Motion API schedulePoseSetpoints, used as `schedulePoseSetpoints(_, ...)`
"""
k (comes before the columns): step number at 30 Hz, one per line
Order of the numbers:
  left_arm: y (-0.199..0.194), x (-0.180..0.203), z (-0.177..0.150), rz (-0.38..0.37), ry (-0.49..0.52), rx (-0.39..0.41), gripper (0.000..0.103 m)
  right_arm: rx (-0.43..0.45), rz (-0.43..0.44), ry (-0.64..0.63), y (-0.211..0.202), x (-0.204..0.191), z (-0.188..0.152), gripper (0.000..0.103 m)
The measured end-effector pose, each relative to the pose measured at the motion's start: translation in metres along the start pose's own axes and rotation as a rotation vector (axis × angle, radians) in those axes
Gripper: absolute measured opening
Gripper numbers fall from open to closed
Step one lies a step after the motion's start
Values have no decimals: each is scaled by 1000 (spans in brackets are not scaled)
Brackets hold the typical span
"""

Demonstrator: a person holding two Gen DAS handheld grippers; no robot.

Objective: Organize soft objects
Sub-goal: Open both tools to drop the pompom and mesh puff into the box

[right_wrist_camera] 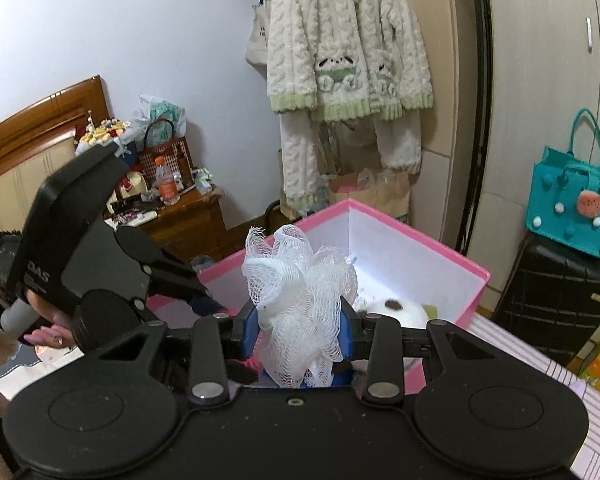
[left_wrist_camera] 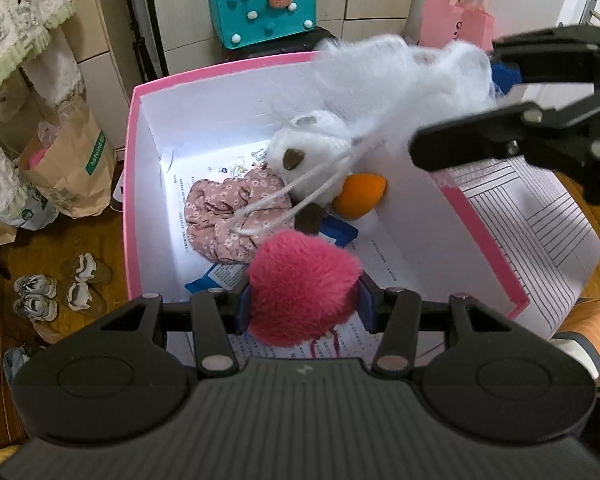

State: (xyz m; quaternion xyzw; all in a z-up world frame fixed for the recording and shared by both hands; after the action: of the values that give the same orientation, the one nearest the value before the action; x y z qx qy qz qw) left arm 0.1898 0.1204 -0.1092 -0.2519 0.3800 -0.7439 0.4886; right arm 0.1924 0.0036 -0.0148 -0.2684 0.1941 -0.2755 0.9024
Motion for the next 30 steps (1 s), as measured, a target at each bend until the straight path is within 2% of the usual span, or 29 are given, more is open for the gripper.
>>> schedulePoseSetpoints(7, -1, -5, -2, 9, -4, -16, 50, -69, -31, 14, 5, 4, -16, 44)
schedulePoseSetpoints(13, 5, -2, -4, 23, -14, -53, 57, -159, -41, 3, 23, 2, -32, 54)
schedulePoseSetpoints(14, 2, -1, -5, 30, -9, -49, 59, -176, -37, 9, 28, 2, -36, 55)
schedulePoseSetpoints(15, -1, 1, -5, 39, -5, -41, 64, -186, -34, 14, 31, 2, -38, 60)
schedulePoseSetpoints(16, -5, 1, -5, 50, -4, -31, 67, -185, -33, 17, 32, 3, -38, 67)
schedulePoseSetpoints(17, -11, 2, -4, 61, -4, -20, 68, -175, -34, 22, 30, 3, -38, 70)
schedulePoseSetpoints(24, -44, 8, -4, 91, -30, 29, 71, -78, -31, 91, -5, 10, -28, 70)
schedulePoseSetpoints(30, -70, 28, -4, 92, -18, 44, 72, -31, -35, 96, -47, 1, -34, 70)
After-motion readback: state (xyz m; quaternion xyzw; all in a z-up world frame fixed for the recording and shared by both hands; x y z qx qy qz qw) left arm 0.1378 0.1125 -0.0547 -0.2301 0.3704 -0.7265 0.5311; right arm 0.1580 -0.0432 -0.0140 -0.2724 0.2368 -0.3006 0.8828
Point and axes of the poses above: each gripper's, at about its wrist camera, not at the fingertips, and y roughly the way its jaws point, x to its right, z to its top, the point moved 7 cm from there along y, roughly the way its jaws point, and after that the axes turned 5 degrees about y, right-handed, at the moved point
